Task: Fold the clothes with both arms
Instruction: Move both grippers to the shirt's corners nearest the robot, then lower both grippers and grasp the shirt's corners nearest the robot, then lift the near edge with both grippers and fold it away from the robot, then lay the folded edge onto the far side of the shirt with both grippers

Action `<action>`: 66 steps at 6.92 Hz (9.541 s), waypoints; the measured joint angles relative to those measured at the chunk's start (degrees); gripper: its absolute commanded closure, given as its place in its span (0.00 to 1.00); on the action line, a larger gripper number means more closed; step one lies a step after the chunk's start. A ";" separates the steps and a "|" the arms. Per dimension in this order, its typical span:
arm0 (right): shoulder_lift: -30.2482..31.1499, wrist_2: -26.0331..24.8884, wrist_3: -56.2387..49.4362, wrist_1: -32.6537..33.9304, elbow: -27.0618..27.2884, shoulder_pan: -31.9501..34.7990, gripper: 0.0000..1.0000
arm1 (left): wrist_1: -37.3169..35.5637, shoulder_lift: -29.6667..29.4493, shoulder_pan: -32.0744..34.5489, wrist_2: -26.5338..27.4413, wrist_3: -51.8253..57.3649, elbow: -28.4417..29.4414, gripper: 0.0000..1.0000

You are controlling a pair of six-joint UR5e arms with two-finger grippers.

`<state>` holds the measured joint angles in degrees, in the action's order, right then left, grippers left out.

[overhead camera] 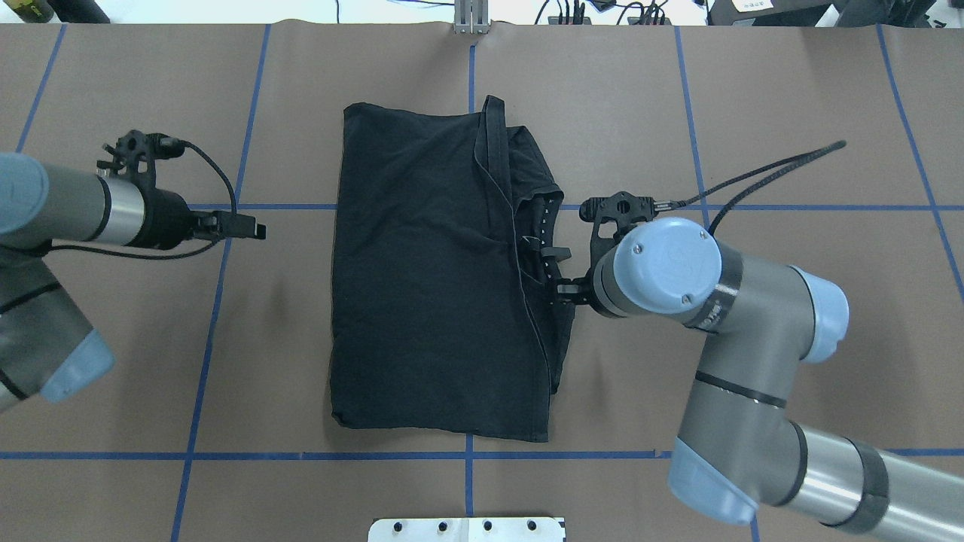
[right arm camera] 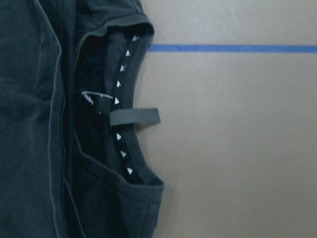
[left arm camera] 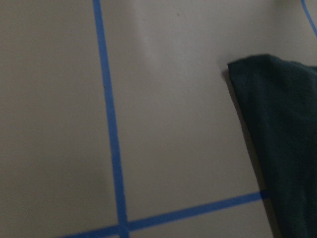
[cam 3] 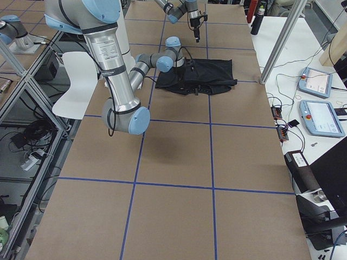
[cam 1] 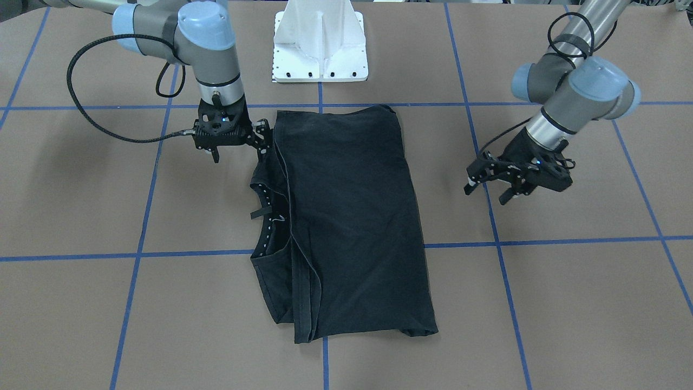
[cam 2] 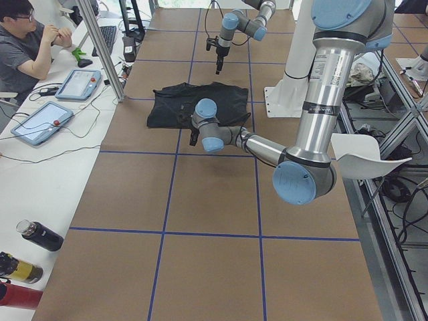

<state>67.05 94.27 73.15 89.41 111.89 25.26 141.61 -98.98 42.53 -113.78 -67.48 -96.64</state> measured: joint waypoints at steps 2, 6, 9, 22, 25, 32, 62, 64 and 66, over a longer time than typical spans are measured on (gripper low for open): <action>8.68 -2.80 5.50 -12.80 2.67 -3.96 0.00 | 0.36 4.67 -11.97 7.65 -13.57 -8.24 0.00; 12.24 -3.63 6.47 -19.81 2.84 -4.68 0.00 | 3.44 4.47 -25.31 15.70 -32.55 -10.62 0.33; 12.03 -3.59 6.48 -19.88 2.67 -4.80 0.00 | 4.08 3.66 -27.81 17.69 -34.16 -10.06 0.40; 7.36 -7.87 16.25 -19.80 -2.03 -7.41 0.06 | 4.13 2.59 -27.85 17.32 -33.56 -8.48 1.00; 0.65 -11.07 27.48 -12.50 -2.43 -10.47 0.06 | 4.12 2.62 -27.86 17.42 -33.57 -8.54 1.00; 0.37 -18.28 30.63 -10.50 -5.35 -15.56 0.24 | 4.11 2.65 -27.85 17.45 -33.59 -9.06 1.00; -10.21 -13.01 20.25 -7.88 -6.04 1.22 1.00 | -16.42 -12.67 -8.73 12.81 -23.35 -12.03 1.00; -14.09 -12.38 19.11 -8.26 -12.93 3.40 1.00 | -16.42 -15.29 -7.15 13.03 -20.12 -6.37 1.00; -17.44 -11.84 18.18 -8.88 -19.84 4.79 1.00 | -16.28 -18.41 -5.56 13.13 -16.02 1.34 1.00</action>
<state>49.61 82.43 91.33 80.53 92.05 30.06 125.33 -117.39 36.97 -100.65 -83.50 -95.30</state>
